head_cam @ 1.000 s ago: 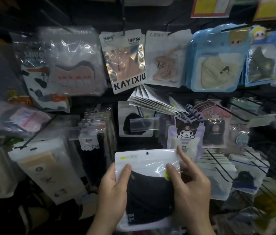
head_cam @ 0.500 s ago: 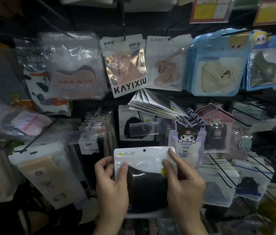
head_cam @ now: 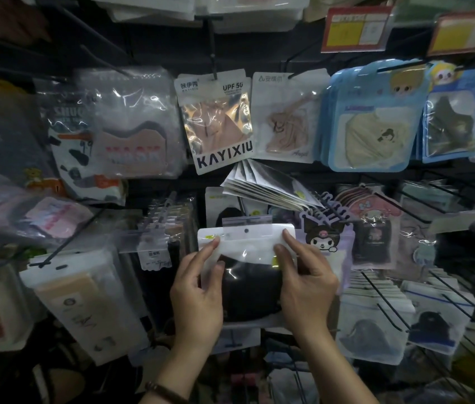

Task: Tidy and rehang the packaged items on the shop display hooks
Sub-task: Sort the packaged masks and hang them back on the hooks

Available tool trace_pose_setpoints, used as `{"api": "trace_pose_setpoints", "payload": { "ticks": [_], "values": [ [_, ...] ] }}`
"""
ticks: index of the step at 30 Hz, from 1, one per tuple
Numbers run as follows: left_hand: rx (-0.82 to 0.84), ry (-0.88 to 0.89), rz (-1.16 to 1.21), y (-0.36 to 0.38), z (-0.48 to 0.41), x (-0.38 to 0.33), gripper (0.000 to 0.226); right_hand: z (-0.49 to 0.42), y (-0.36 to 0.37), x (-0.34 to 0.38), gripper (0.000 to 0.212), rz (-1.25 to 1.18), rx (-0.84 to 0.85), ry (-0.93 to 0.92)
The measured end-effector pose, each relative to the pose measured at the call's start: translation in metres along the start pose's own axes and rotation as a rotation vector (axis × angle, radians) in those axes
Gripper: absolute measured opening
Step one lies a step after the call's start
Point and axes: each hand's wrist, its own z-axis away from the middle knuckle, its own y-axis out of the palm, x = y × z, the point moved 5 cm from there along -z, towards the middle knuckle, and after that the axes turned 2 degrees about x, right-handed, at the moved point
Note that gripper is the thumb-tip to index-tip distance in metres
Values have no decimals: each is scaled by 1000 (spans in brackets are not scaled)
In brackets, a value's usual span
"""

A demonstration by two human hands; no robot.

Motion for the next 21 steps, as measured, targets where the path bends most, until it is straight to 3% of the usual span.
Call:
{"api": "trace_pose_setpoints", "payload": {
  "ticks": [9,12,17,21],
  "values": [
    [140,-35,-211,14,-12,9,61,-12,8,-19,29,105,22,133],
    [219,-89,-306,20,-18,15,73,-17,20,-19,42,321,154,63],
    [332,-190,-303,40,-27,28,91,-12,50,-31,82,591,424,12],
    [360,-171,-452,52,-53,46,92,-23,69,-40,84,657,544,130]
  ]
}}
